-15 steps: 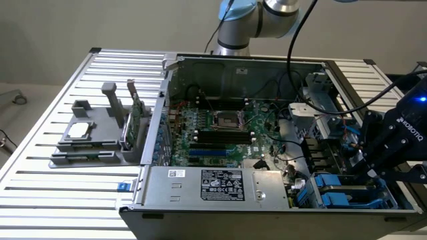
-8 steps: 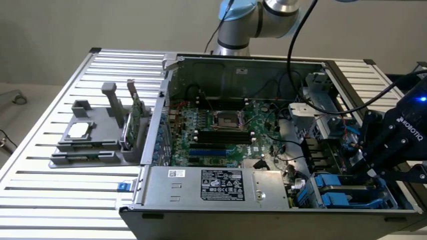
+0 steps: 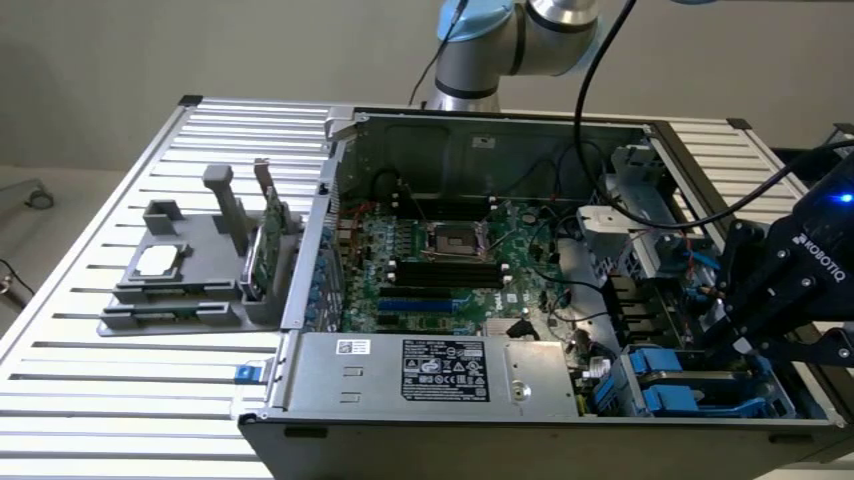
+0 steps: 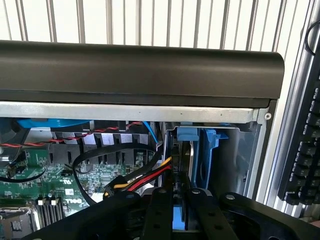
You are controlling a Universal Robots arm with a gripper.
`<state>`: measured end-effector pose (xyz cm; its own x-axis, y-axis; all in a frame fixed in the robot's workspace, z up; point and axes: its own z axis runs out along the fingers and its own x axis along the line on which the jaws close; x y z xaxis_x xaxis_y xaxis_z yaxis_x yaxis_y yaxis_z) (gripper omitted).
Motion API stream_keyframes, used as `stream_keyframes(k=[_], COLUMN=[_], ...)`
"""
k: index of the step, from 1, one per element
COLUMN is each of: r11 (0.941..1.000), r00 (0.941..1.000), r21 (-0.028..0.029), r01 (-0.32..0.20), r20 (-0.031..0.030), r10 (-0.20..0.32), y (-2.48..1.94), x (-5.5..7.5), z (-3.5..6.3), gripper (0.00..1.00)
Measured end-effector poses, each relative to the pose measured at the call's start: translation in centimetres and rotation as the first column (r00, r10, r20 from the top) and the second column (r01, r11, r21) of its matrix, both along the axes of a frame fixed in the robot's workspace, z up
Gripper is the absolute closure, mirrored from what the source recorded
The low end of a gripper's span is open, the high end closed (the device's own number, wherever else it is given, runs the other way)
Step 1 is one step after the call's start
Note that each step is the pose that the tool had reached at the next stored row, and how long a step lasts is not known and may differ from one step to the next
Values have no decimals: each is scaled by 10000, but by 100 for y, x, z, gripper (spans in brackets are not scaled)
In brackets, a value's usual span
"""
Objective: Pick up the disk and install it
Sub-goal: 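Insert the first disk wire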
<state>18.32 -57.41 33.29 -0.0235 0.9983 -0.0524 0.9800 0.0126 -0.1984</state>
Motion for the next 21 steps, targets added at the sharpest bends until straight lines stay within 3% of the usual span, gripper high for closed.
stream_keyframes(k=[21], r11=[9994], r00=[9994], r21=[0], r01=[343], r20=[-1], r10=[-343], y=[-4], x=[0], z=[20], gripper=[83])
